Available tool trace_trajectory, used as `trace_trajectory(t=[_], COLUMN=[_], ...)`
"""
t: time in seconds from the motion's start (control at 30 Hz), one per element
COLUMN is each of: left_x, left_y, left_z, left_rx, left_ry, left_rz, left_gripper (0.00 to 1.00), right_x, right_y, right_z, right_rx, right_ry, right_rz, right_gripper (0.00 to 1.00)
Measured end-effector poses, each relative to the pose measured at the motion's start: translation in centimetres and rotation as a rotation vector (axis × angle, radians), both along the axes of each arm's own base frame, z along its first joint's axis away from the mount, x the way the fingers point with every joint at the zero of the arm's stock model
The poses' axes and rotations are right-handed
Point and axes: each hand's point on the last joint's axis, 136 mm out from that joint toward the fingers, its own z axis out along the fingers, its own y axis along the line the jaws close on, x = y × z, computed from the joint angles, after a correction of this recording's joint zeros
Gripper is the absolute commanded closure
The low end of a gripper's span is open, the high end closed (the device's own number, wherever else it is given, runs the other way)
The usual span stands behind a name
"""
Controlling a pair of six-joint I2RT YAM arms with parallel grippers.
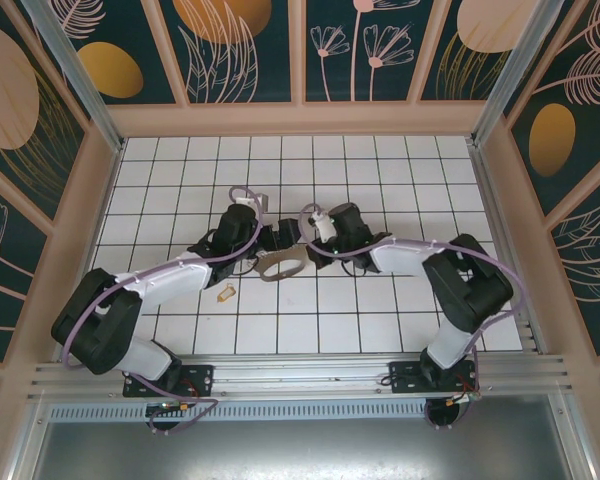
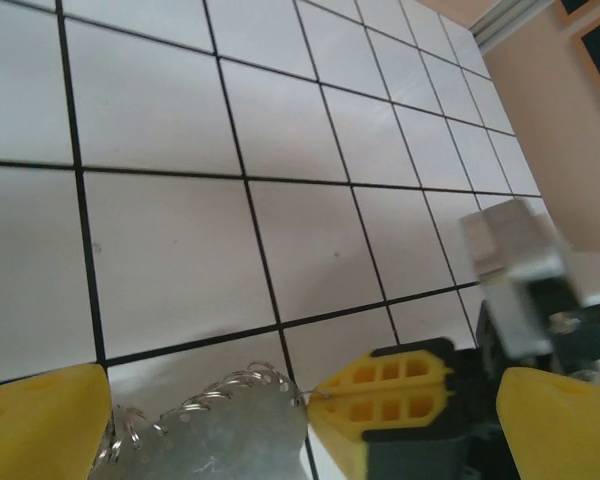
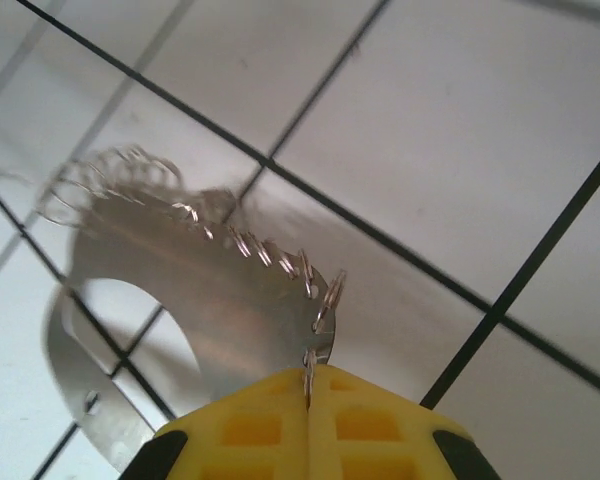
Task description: Put the keys on the keyring
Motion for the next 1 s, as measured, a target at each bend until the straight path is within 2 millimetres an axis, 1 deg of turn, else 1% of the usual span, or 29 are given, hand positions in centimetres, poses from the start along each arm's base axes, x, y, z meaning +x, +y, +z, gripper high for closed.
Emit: trace_trajectory(t=[0.1, 0.17, 0.23, 0.3, 0.37, 0.53, 0.6, 0.7, 0.73, 0.87, 1.0], left_x=[0.3, 0.5, 0.6, 0.6, 0.5, 0.4, 0.3, 0.3, 0.3, 0.3, -0.4], left_y=[-0.3, -0.4, -0.5, -0.6, -0.8, -1.5, -1.7, -1.7, -1.7, -1.4, -2.0], left_z=[2.9, 5.3, 7.7, 9.7, 11.2, 14.0, 14.9, 16.1, 16.3, 17.5, 19.0], left_rx=[-0.004, -0.011, -0.021, -0.028, -0.03, -0.037, -0.046, -0.069, -0.08, -0.142, -0.21], left_ry=[-0.062, -0.114, -0.167, -0.208, -0.24, -0.295, -0.312, -0.336, -0.34, -0.361, -0.401], left_rz=[-0.018, -0.03, -0.043, -0.056, -0.074, -0.132, -0.16, -0.198, -0.209, -0.262, -0.34], left_gripper=[0.02, 0.01, 0.02, 0.05, 0.09, 0.19, 0.24, 0.36, 0.41, 0.55, 0.63], right_x=[1.1, 1.8, 2.3, 2.5, 2.6, 2.0, 1.7, 1.3, 1.1, 0.7, 0.4], right_y=[-0.4, -1.0, -1.8, -2.4, -2.8, -2.8, -2.6, -2.4, -2.3, -2.1, -1.9], right_z=[4.0, 6.9, 9.3, 11.4, 13.3, 18.0, 19.5, 21.3, 21.8, 23.5, 25.0], right_rx=[0.079, 0.137, 0.182, 0.222, 0.26, 0.366, 0.406, 0.459, 0.474, 0.538, 0.598], right_ry=[-0.063, -0.109, -0.156, -0.2, -0.244, -0.331, -0.354, -0.381, -0.385, -0.404, -0.415], right_rz=[0.022, 0.025, 0.024, 0.022, 0.028, 0.055, 0.067, 0.087, 0.091, 0.112, 0.13], right_gripper=[1.0, 1.0, 1.0, 1.0, 1.0, 1.0, 1.0, 1.0, 1.0, 1.0, 1.0])
